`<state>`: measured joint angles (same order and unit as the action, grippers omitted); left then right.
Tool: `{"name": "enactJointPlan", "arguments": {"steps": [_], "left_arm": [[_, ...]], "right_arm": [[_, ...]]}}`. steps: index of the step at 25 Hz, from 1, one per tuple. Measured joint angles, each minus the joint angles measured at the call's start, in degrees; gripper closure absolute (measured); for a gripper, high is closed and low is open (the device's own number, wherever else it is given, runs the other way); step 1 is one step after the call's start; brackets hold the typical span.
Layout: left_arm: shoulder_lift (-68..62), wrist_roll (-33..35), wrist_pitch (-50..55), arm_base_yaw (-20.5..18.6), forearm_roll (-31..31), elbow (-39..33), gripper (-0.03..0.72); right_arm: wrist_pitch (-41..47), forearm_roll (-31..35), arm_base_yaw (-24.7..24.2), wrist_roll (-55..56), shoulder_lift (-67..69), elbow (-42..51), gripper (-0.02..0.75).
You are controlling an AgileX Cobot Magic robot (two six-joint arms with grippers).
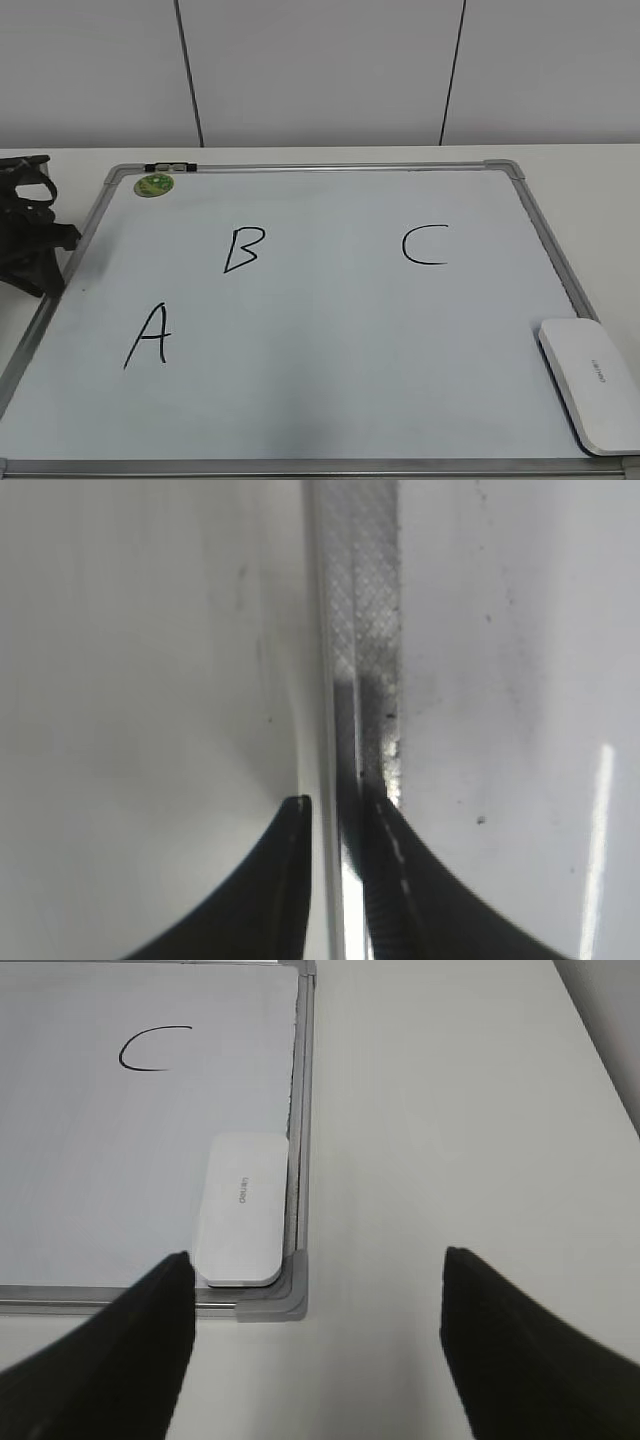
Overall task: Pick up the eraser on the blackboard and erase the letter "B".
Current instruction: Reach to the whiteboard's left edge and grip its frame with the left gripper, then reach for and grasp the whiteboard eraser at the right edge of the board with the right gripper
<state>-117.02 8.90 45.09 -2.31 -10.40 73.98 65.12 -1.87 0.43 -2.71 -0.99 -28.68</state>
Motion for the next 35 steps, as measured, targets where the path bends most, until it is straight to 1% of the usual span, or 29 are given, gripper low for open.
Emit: {"name": "enactJointPlan", "arguments": {"steps": [3,11,12,15,16,25,29,35], "left_arm": [[0.00,0.09,0.17,-0.15,-0.59,0.00,0.589],[-0.75,0.22,0.90,-0.28,-1.41,0.47,0.591],[-0.87,0.22,0.90,-0.37,-1.55,0.50,0.599],[-1.11,0.22,1.37,-0.37,-2.06,0.72,0.664],[-1.11,0.22,1.37,-0.37,-2.14,0.82,0.674],[-1.11,0.22,1.49,-0.37,-2.69,0.82,0.680],[-1.11,0.22,1.49,-0.37,-2.82,0.82,0.680],[-1.11,0.22,1.58,-0.37,-2.82,0.82,0.680]], "right_arm": [[0.00,0.00,0.00,0.00,0.00,0.00,0.151],[0.00,0.00,0.00,0.00,0.00,0.00,0.152],[0.00,0.00,0.00,0.00,0.00,0.00,0.152],[0.00,0.00,0.00,0.00,0.00,0.00,0.152],[0.00,0.00,0.00,0.00,0.00,0.00,0.152],[-0.34,0.00,0.00,0.00,0.48,-1.35,0.151],[-3.23,0.00,0.00,-0.77,6.82,-1.69,0.151],[-10.66,0.95,0.00,-0.57,18.35,-1.69,0.152]]}}
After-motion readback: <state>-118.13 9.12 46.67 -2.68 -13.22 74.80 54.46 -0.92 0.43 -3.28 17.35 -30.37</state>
